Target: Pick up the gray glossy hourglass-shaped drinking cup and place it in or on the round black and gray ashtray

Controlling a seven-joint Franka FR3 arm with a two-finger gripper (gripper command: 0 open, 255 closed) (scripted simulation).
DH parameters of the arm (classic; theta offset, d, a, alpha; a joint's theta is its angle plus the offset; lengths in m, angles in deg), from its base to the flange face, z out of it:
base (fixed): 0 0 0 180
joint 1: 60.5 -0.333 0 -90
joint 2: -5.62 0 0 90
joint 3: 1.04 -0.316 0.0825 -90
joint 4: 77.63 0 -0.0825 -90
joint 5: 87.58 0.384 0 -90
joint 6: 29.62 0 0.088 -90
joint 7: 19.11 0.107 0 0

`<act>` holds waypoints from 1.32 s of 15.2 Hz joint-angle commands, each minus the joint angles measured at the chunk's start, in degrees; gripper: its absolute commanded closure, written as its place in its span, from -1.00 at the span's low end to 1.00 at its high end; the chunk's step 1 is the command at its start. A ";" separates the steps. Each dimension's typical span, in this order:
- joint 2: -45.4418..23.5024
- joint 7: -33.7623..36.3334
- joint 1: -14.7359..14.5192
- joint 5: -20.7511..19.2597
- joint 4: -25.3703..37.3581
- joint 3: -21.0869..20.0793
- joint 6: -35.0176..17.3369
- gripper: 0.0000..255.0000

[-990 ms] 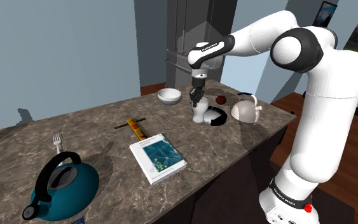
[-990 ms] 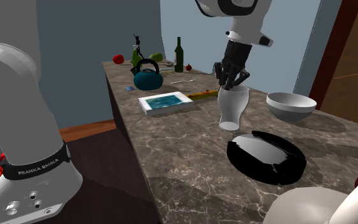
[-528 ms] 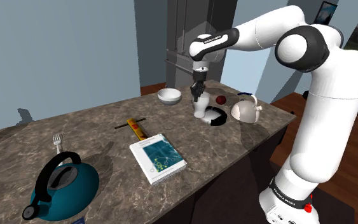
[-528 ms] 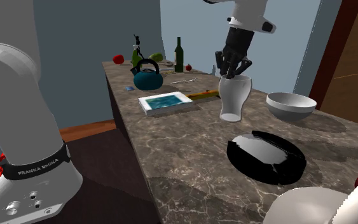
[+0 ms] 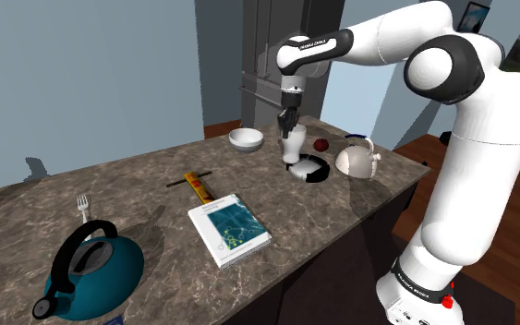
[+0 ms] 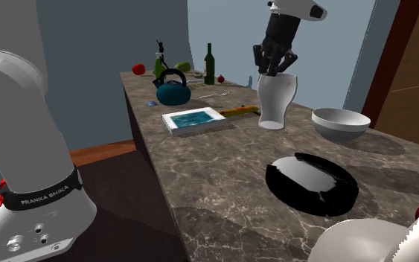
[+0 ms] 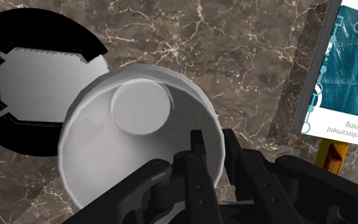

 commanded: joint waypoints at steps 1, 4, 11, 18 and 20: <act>0.24 0.19 0.03 -0.09 1.33 0.03 1.54 1.00; -0.63 -3.05 2.25 -0.31 4.66 1.54 4.47 1.00; -5.07 -10.73 7.99 -0.11 15.65 4.77 12.14 1.00; -7.30 -13.76 10.16 0.19 17.47 5.73 12.14 1.00; -7.21 -13.89 10.04 0.18 15.81 5.70 10.57 1.00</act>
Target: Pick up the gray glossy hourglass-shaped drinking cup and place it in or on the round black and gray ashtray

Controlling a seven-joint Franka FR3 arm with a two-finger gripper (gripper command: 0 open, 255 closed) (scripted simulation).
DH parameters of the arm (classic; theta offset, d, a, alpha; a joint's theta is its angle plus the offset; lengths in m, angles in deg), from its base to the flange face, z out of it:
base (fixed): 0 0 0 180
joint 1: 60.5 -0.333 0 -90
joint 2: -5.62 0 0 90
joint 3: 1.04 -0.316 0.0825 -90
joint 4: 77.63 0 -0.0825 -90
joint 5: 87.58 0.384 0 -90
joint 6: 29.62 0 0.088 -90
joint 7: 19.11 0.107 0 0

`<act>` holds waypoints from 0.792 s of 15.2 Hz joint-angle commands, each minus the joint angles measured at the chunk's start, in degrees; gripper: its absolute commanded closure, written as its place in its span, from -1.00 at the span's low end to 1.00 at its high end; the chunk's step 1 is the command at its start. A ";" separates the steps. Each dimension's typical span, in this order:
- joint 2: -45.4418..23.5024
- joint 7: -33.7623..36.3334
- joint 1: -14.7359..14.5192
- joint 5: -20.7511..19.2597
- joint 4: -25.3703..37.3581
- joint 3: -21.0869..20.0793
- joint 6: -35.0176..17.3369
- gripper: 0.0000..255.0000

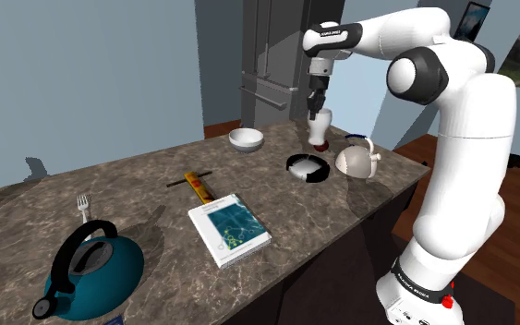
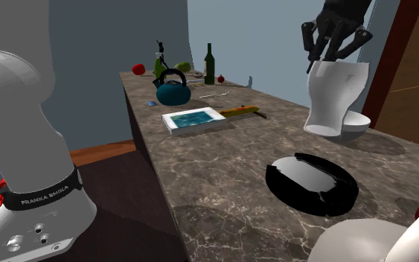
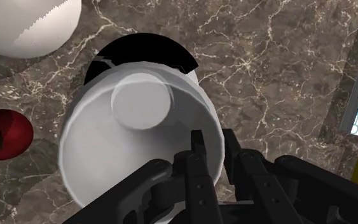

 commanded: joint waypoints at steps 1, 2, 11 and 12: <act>0.20 -0.14 -0.14 -0.03 -1.90 -0.03 -1.76 1.00; 0.20 -0.21 -0.19 -0.02 -2.68 -0.04 -2.53 1.00; -0.40 -0.90 -0.47 0.27 -8.77 -0.21 -9.15 1.00; -0.54 -0.98 -0.49 0.32 -9.36 -0.23 -9.86 1.00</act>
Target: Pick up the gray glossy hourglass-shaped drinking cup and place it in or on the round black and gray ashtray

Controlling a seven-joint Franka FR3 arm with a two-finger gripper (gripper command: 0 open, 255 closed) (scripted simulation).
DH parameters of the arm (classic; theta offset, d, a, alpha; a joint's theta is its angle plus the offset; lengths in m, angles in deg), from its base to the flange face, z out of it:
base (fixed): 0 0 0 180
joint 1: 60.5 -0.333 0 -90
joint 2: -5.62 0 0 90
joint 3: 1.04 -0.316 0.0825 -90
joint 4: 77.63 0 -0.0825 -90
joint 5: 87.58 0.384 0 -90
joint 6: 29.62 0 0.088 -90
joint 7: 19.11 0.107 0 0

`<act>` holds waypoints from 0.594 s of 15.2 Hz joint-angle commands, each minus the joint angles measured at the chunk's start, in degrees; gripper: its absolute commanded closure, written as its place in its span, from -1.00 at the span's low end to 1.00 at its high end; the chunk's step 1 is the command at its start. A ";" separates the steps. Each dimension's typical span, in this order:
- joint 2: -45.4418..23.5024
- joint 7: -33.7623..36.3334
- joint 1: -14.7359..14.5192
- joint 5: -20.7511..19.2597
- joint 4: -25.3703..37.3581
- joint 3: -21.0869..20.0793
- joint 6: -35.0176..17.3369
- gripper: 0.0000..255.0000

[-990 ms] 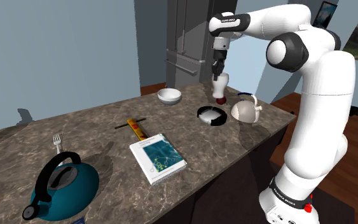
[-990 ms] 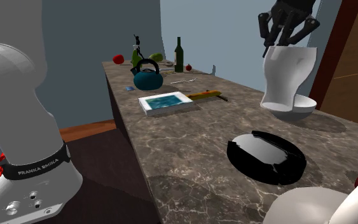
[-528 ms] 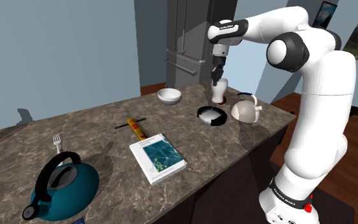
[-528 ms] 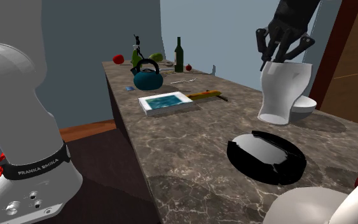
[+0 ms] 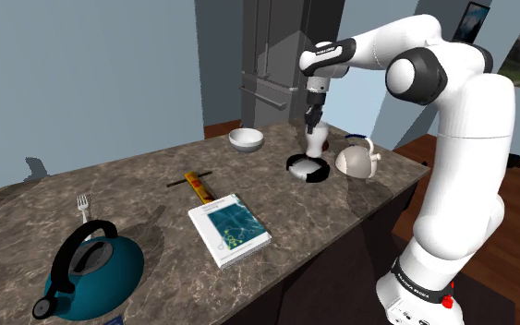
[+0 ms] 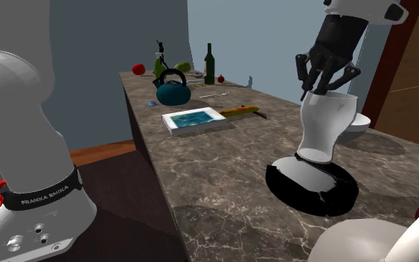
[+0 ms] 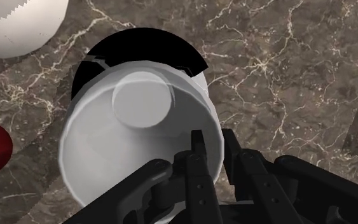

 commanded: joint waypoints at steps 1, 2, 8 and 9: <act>-0.37 -0.17 -0.02 0.13 -1.00 -0.05 -1.41 1.00; -0.53 -0.26 -0.03 0.20 -1.55 -0.08 -2.11 1.00; -1.45 -0.72 -0.06 0.57 -4.02 -0.22 -5.43 1.00; -1.45 -0.72 -0.06 0.57 -4.01 -0.22 -5.43 1.00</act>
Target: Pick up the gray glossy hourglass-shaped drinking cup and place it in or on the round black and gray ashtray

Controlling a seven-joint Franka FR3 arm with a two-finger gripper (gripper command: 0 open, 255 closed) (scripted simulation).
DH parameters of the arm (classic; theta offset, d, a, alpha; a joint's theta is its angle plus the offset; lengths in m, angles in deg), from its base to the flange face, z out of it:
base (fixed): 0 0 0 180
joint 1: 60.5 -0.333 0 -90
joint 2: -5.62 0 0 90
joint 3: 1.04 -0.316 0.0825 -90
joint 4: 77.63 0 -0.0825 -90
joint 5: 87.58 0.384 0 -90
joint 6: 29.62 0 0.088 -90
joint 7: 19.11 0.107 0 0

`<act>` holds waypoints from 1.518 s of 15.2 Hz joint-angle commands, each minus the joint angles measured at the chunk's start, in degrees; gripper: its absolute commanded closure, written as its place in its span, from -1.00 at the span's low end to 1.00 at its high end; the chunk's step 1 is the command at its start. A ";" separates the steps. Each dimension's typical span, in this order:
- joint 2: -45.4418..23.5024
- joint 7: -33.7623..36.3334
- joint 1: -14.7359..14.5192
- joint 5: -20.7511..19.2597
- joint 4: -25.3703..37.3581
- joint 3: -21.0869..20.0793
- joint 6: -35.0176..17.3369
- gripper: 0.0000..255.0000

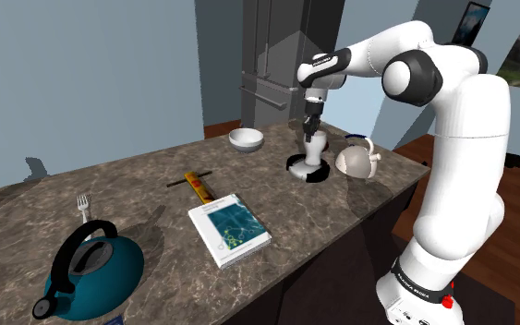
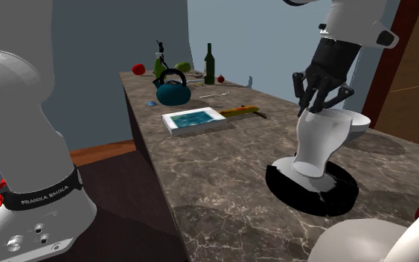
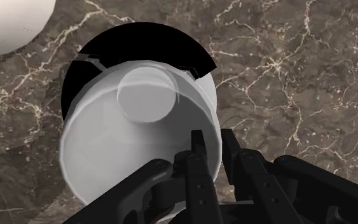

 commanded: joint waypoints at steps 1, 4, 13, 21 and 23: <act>-0.03 -0.02 0.00 0.02 -0.04 0.00 -0.14 1.00; -0.03 -0.02 0.00 0.02 -0.04 0.00 -0.14 1.00; -0.06 0.17 0.37 -0.15 3.83 0.17 3.70 -1.00; -0.40 0.30 0.77 -0.20 7.70 0.29 7.25 -1.00; -0.40 0.30 0.77 -0.20 7.70 0.29 7.25 -1.00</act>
